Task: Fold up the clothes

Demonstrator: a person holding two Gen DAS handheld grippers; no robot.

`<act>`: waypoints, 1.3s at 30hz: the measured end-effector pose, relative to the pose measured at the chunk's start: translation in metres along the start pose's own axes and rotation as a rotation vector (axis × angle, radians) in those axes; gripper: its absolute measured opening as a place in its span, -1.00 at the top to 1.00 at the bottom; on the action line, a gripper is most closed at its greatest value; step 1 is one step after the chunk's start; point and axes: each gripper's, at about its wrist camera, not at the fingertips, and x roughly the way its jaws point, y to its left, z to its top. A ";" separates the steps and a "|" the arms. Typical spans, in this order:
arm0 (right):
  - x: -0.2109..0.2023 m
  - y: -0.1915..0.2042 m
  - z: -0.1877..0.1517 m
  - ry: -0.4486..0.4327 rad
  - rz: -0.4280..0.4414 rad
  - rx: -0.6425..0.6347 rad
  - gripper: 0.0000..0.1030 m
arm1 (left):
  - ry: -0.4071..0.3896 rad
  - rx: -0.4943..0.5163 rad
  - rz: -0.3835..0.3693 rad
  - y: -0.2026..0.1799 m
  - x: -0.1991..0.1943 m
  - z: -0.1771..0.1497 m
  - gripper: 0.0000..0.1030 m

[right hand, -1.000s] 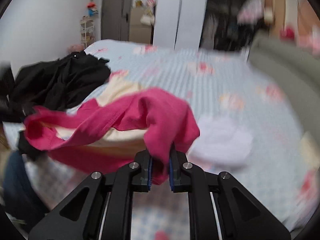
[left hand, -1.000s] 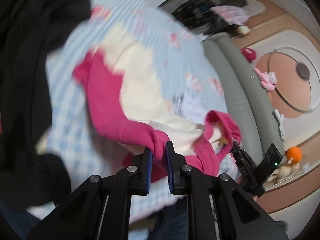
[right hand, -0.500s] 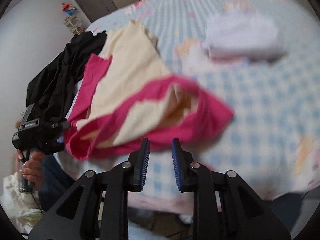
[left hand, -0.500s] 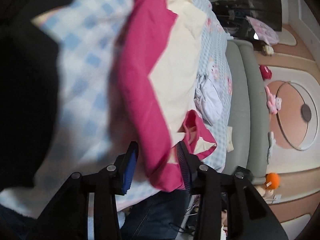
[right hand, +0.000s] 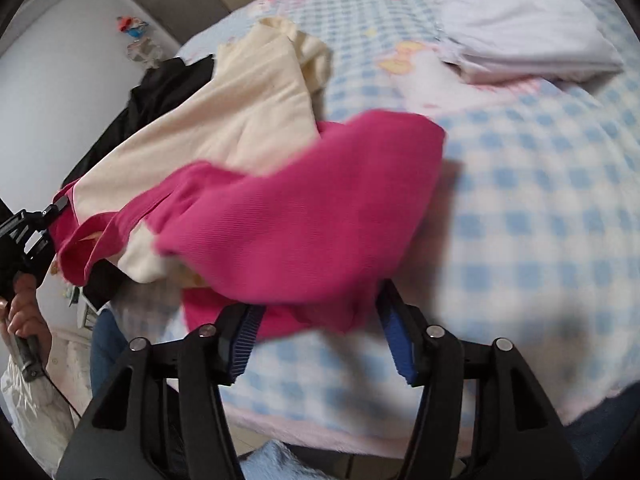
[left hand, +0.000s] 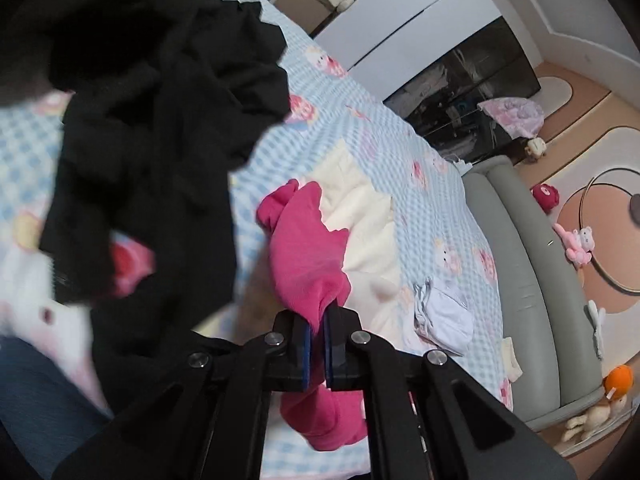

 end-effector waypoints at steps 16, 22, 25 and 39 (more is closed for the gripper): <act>-0.169 0.080 0.101 -0.518 -0.421 -0.502 0.64 | 0.040 0.093 -0.156 -0.061 -0.002 0.022 0.92; -0.127 0.005 0.038 -0.205 -0.453 -0.381 0.58 | 0.290 0.057 -0.119 -0.028 0.041 -0.047 0.91; -0.081 -0.051 0.001 0.027 -0.411 -0.214 0.55 | 0.400 0.022 -0.005 -0.002 0.076 -0.085 0.91; -0.158 -0.042 -0.011 -0.200 -0.252 -0.057 0.37 | 0.213 0.055 0.019 -0.006 0.059 -0.110 0.83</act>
